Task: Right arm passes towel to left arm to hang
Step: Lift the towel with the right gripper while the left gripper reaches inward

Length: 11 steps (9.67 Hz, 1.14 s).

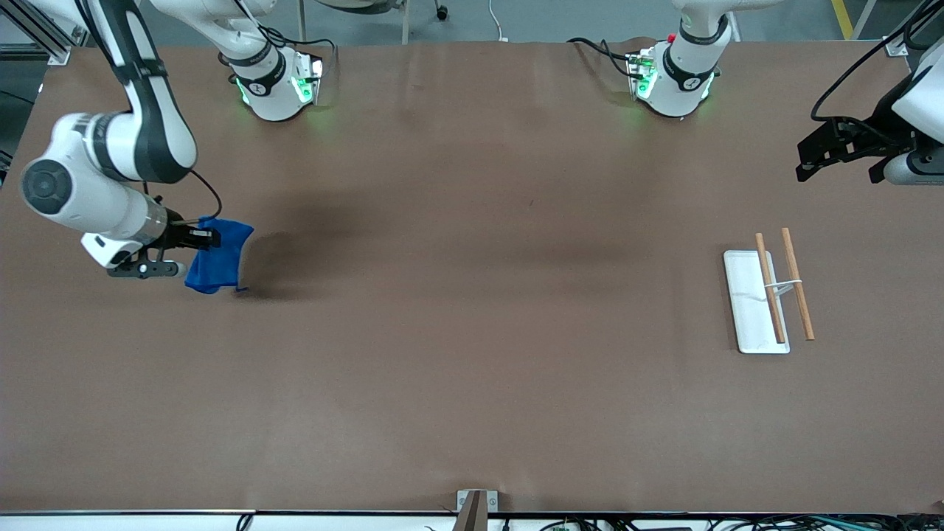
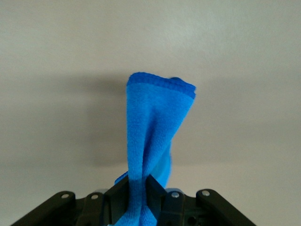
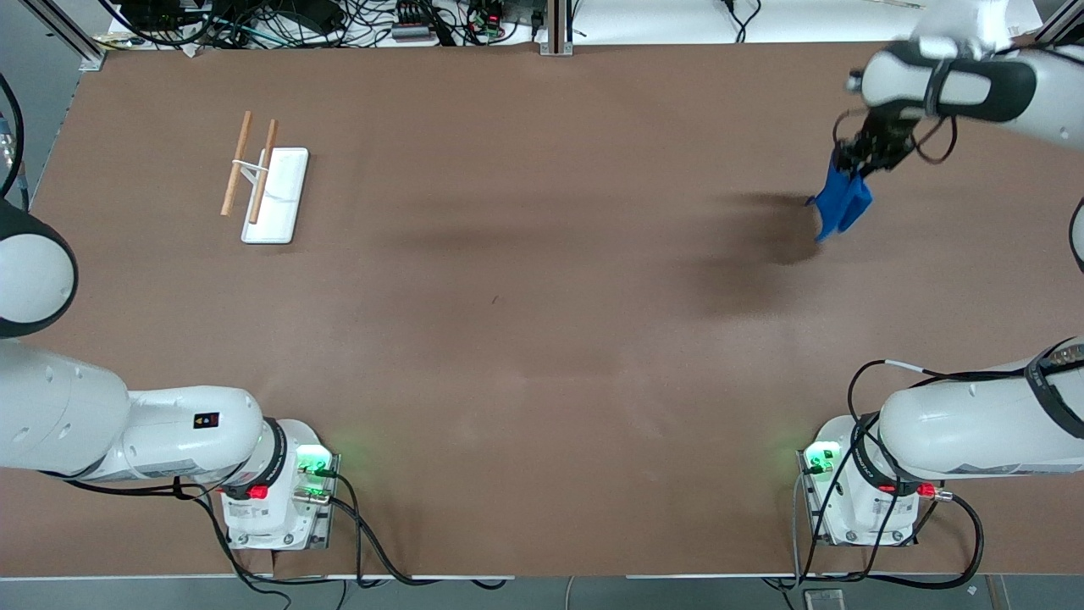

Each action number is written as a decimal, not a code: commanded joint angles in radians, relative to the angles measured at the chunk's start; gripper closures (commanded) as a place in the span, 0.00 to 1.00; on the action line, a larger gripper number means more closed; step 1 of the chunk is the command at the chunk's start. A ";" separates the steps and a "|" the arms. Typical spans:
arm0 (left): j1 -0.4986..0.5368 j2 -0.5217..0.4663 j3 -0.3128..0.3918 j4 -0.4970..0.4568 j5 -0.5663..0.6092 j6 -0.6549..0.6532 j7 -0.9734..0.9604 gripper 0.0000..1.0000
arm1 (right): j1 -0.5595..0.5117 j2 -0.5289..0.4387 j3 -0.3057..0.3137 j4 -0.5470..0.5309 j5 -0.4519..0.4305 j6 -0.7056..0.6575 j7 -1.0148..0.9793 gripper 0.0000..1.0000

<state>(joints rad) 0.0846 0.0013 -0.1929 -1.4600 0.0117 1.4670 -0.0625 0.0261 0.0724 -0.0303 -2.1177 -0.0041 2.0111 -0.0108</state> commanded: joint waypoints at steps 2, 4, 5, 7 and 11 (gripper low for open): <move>0.006 0.019 -0.007 -0.002 0.001 -0.017 0.013 0.00 | 0.120 0.021 0.155 0.165 0.005 -0.100 0.265 1.00; 0.010 0.049 0.003 -0.005 -0.118 -0.011 0.027 0.00 | 0.123 0.071 0.246 0.258 0.173 -0.066 0.278 1.00; 0.039 0.086 0.003 -0.003 -0.189 -0.004 0.029 0.00 | 0.124 0.101 0.271 0.290 0.293 -0.028 0.276 1.00; 0.137 0.201 0.003 -0.011 -0.435 0.027 0.135 0.00 | 0.152 0.128 0.294 0.288 0.549 0.096 0.276 1.00; 0.215 0.319 0.001 -0.182 -0.831 0.149 0.328 0.00 | 0.161 0.179 0.434 0.291 1.101 0.268 0.091 1.00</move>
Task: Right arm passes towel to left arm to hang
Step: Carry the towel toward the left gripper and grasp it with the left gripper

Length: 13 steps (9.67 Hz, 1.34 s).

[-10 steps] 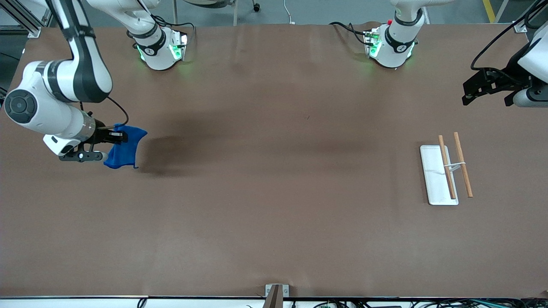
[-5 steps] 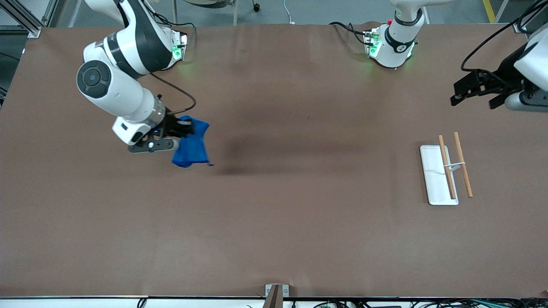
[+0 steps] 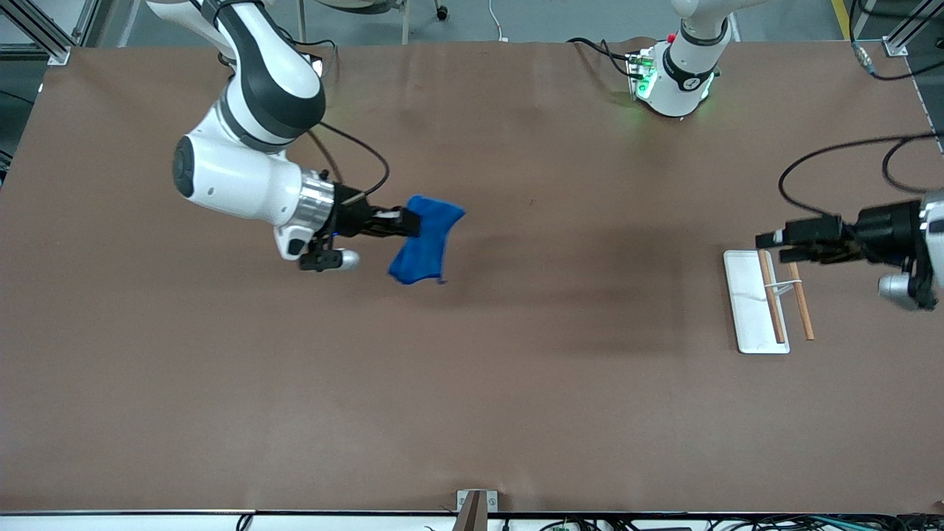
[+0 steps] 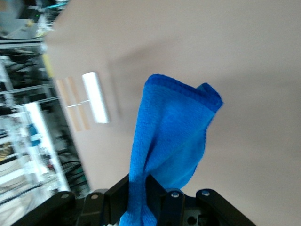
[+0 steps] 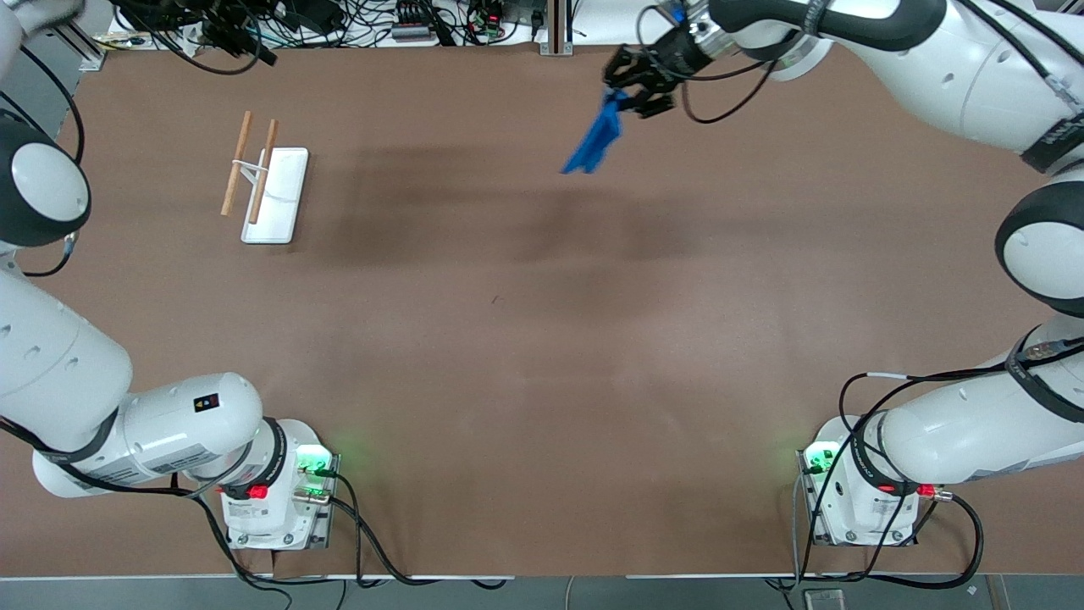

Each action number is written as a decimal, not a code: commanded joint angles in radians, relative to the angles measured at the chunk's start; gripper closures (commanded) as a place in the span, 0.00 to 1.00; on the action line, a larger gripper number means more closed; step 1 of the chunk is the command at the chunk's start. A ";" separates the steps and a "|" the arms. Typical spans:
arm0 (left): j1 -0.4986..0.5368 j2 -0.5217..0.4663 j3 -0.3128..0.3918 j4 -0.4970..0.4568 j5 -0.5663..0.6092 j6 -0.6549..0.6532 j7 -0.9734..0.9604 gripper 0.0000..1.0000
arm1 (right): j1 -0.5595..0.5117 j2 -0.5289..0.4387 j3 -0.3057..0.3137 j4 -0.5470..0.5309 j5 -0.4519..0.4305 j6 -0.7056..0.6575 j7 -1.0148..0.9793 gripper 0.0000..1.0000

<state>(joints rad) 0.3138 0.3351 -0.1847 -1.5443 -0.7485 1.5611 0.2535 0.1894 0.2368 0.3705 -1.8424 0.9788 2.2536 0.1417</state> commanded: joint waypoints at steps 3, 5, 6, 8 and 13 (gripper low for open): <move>-0.042 -0.013 -0.022 -0.282 -0.331 0.060 0.004 0.02 | 0.036 0.042 0.051 0.012 0.439 0.055 -0.237 1.00; -0.080 -0.007 -0.042 -0.351 -0.412 0.059 0.012 0.08 | 0.062 0.053 0.051 0.012 0.632 0.057 -0.327 1.00; -0.087 -0.001 -0.073 -0.364 -0.432 0.059 0.012 0.14 | 0.079 0.061 0.054 0.011 0.743 0.055 -0.388 1.00; -0.085 0.062 -0.126 -0.378 -0.504 0.059 0.013 0.17 | 0.111 0.087 0.061 0.015 0.970 0.054 -0.546 1.00; -0.082 0.178 -0.197 -0.442 -0.666 0.056 0.190 0.17 | 0.116 0.119 0.110 0.032 1.126 0.054 -0.651 1.00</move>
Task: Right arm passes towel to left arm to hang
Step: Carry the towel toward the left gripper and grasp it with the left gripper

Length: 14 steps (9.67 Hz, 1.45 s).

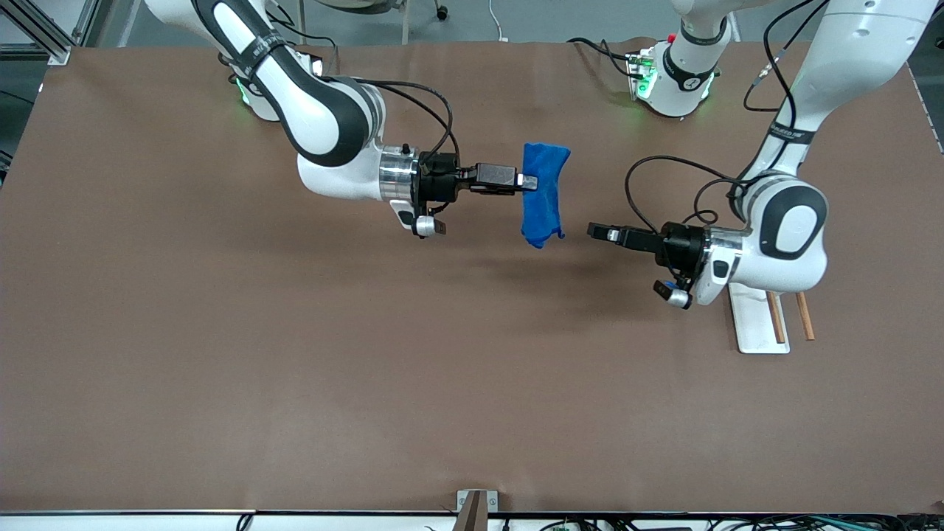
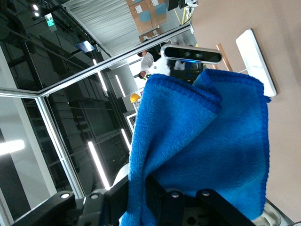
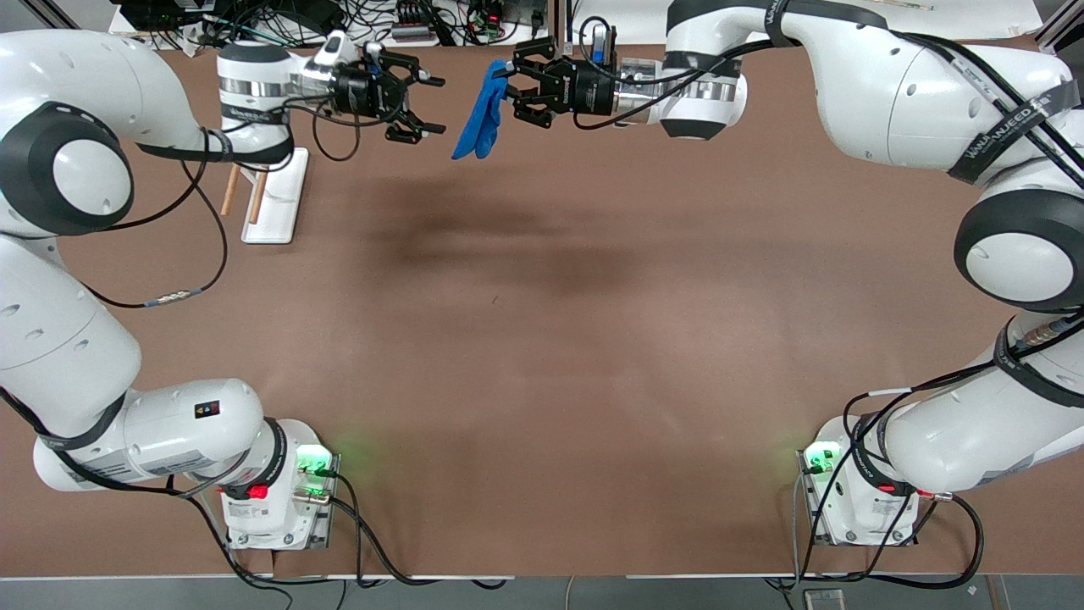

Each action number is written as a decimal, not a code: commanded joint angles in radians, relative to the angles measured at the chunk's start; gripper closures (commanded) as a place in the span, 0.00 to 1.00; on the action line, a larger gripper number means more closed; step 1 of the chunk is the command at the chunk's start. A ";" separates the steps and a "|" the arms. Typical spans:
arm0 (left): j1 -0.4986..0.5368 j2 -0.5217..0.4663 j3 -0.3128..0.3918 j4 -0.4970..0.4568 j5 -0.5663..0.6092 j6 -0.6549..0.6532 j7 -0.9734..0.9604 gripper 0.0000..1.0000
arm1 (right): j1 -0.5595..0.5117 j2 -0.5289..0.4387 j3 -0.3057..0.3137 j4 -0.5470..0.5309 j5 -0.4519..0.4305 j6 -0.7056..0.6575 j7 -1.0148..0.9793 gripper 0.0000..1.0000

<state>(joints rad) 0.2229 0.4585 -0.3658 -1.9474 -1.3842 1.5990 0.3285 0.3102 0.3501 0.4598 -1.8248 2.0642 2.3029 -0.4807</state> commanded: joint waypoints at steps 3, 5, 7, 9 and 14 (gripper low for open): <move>0.015 0.057 -0.054 -0.082 -0.079 0.015 0.162 0.18 | 0.000 0.010 0.022 0.031 0.065 0.006 -0.032 1.00; 0.019 0.054 -0.088 -0.093 -0.137 0.012 0.162 0.20 | 0.007 0.010 0.022 0.044 0.068 0.006 -0.032 1.00; 0.021 0.054 -0.088 -0.093 -0.138 -0.011 0.164 0.22 | 0.007 0.010 0.022 0.048 0.068 0.006 -0.032 1.00; 0.033 0.049 -0.088 -0.096 -0.139 -0.059 0.162 0.29 | 0.006 0.010 0.022 0.053 0.068 0.007 -0.030 1.00; 0.056 0.032 -0.088 -0.096 -0.139 -0.114 0.145 0.37 | 0.004 0.010 0.022 0.056 0.068 0.006 -0.030 1.00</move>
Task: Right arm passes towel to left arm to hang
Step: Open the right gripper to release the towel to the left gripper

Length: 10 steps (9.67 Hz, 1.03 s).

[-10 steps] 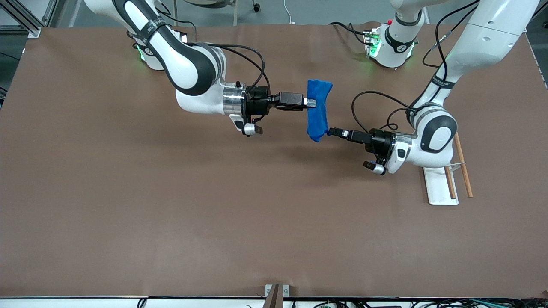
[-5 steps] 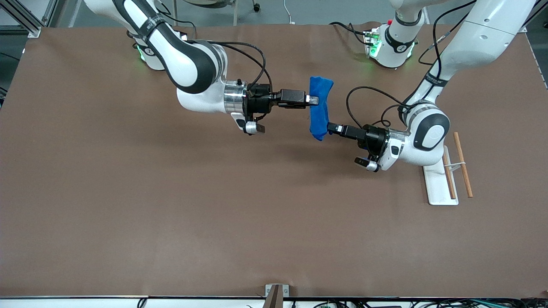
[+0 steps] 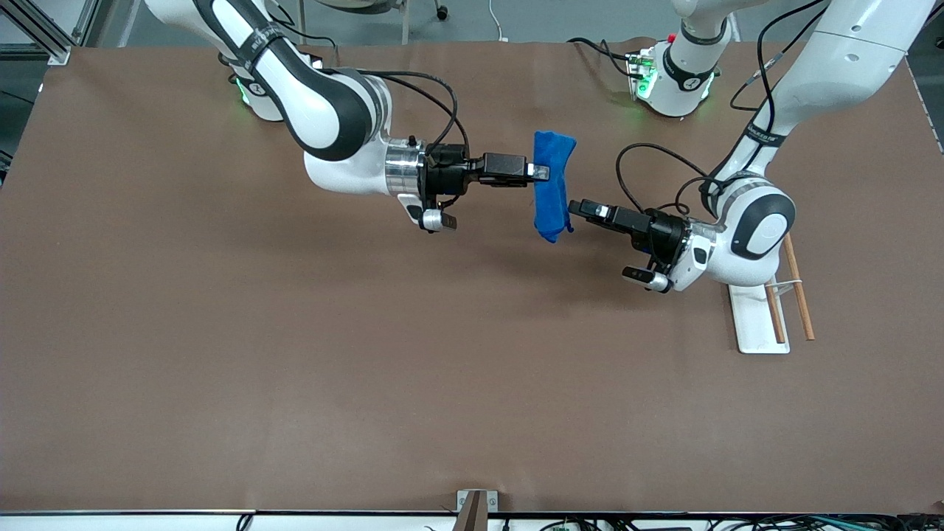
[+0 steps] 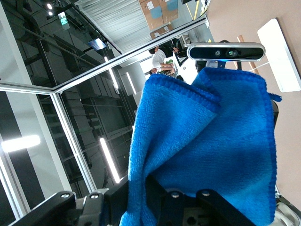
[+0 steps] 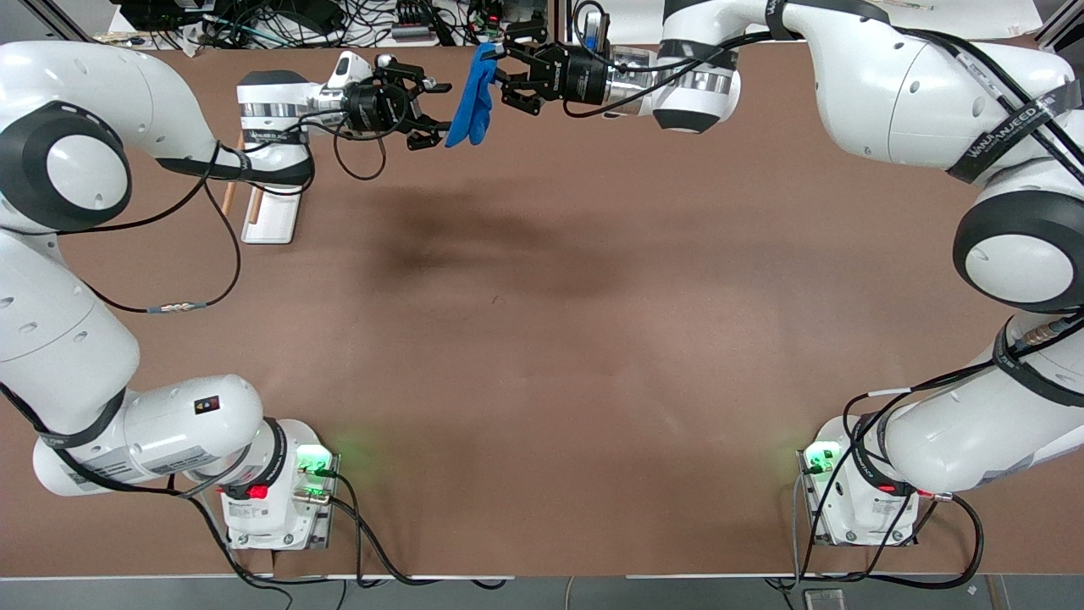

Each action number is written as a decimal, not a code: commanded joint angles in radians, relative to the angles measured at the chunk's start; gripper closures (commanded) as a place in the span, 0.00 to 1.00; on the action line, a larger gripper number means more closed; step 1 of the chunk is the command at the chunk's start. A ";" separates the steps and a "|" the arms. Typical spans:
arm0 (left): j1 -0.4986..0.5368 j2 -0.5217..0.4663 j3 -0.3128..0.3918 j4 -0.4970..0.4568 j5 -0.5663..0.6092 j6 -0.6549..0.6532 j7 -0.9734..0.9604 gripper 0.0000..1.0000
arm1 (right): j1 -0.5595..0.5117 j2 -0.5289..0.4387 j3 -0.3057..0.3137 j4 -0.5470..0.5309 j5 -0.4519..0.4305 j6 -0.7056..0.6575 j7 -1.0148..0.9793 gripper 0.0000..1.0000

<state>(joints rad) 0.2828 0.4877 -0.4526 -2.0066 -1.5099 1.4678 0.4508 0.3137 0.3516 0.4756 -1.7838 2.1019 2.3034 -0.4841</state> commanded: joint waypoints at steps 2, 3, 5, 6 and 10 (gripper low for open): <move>-0.008 0.040 -0.001 -0.038 -0.013 0.019 0.055 0.36 | -0.002 0.009 0.006 0.018 0.030 0.005 -0.027 1.00; -0.022 0.041 -0.001 -0.038 -0.013 0.022 0.058 0.36 | -0.001 0.009 0.006 0.020 0.030 0.005 -0.027 1.00; -0.028 0.026 -0.014 -0.040 -0.051 0.019 0.054 0.37 | -0.002 0.009 0.006 0.020 0.030 0.007 -0.027 1.00; -0.022 0.026 -0.032 -0.038 -0.079 0.019 0.055 0.39 | -0.002 0.009 0.006 0.021 0.030 0.007 -0.027 1.00; -0.014 0.025 -0.034 -0.029 -0.087 0.016 0.055 0.74 | -0.004 0.009 0.006 0.026 0.030 0.007 -0.025 1.00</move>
<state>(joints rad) 0.2640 0.5055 -0.4870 -2.0169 -1.5875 1.4681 0.4798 0.3136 0.3517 0.4742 -1.7718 2.1046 2.3048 -0.4843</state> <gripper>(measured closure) 0.670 0.863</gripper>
